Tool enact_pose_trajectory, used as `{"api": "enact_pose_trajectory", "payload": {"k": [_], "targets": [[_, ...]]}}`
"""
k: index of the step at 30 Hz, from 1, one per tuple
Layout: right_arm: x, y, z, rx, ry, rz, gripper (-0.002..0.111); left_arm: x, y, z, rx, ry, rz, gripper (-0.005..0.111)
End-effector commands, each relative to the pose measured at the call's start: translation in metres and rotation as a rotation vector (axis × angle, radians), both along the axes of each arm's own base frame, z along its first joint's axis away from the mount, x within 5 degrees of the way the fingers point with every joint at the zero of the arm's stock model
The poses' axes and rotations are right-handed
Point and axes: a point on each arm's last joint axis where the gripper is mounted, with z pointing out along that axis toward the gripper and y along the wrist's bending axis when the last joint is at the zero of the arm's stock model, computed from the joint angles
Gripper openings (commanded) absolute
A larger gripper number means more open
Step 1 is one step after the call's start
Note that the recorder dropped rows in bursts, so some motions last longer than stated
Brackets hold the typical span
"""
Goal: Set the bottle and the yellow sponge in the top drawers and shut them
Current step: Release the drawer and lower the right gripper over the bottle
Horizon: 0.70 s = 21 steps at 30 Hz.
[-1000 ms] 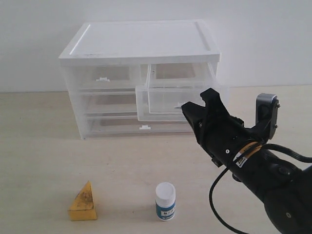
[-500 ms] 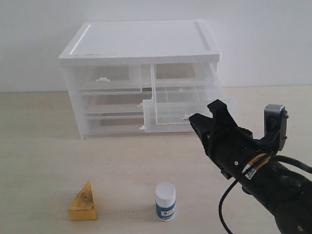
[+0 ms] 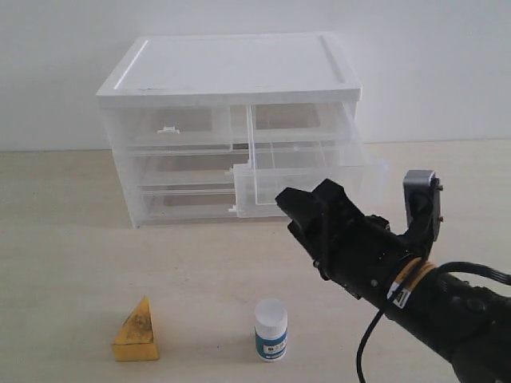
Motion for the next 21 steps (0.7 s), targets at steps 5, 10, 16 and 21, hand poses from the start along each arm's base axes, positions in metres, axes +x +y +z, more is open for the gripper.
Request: {"api": "enact_pose_trajectory", "payload": {"k": [5,10,16,21], "targets": [[-0.02,0.011,0.024,-0.147,-0.267,0.228,0.047,0.0,0.0,0.0,0.006,-0.01,-0.003,0.004],[-0.038,0.011,0.056,-0.336,-0.571,0.342,0.038,0.0,0.0,0.0,0.006,-0.01,-0.003,0.004],[-0.047,-0.003,0.053,-0.739,-0.526,0.427,0.038,0.0,0.0,0.0,0.006,-0.01,-0.003,0.004],[-0.049,-0.014,0.037,-0.978,-0.432,0.492,0.038,0.0,0.0,0.0,0.006,-0.01,-0.003,0.004]]}}
